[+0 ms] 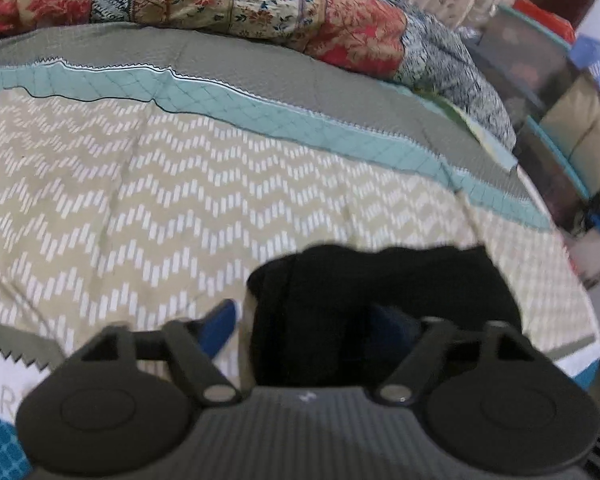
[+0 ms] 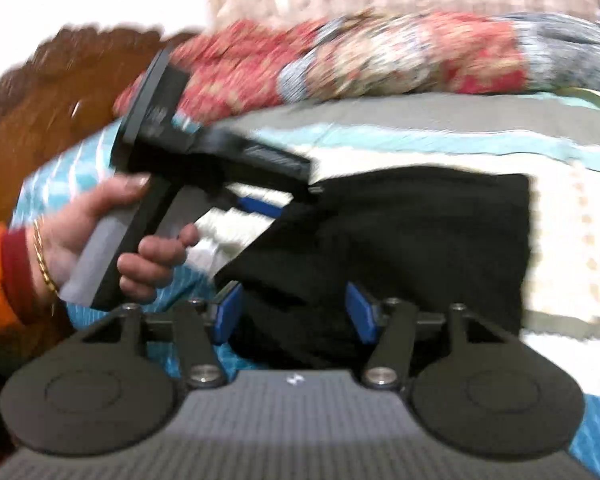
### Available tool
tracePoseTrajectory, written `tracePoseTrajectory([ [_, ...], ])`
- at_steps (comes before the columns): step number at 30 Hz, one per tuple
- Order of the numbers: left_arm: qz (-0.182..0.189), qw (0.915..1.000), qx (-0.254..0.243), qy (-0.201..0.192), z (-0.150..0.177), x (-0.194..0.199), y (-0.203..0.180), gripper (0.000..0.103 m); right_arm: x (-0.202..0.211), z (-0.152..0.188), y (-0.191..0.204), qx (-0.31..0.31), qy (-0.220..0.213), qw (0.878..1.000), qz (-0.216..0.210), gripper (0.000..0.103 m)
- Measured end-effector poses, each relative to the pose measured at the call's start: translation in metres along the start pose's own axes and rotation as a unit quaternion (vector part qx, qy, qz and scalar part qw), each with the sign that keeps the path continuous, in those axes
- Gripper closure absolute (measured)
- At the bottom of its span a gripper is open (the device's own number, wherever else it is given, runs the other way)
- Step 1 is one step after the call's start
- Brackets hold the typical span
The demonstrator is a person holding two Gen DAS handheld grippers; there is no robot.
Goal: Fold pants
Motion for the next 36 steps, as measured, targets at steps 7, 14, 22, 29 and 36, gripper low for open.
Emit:
tracePoseTrajectory([
  [7, -0.006, 0.9993, -0.025, 0.026, -0.014, -0.032, -0.015, 0.055, 0.007, 0.004, -0.061, -0.118, -0.009, 0.991, 0.066, 0.059],
  [14, -0.12, 0.9909, -0.057, -0.021, -0.015, -0.047, -0.009, 0.079, -0.033, 0.046, -0.074, -0.124, 0.071, 0.981, 0.13, 0.061],
  [22, -0.122, 0.9907, -0.04, -0.045, -0.01, 0.008, -0.006, 0.068, -0.015, 0.04, -0.089, -0.159, 0.052, 0.979, 0.12, 0.06],
  [29, -0.097, 0.994, -0.018, -0.047, 0.02, 0.043, -0.008, 0.055, 0.006, 0.033, -0.081, -0.167, 0.025, 0.98, 0.103, 0.057],
  [36, -0.078, 0.9969, 0.005, -0.01, 0.054, 0.041, -0.004, 0.037, 0.016, 0.033, -0.079, -0.204, 0.011, 0.976, 0.068, 0.041],
])
Point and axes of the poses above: each gripper's, at about its wrist camera, not at the fingertips, and x roughly against the way its jaws point, y to its left, z to its underside, the point moved 9 cm from there along -x, roughly the way its jaws point, and after that the axes turned 9 degrees about y, right-handed, at the moved point
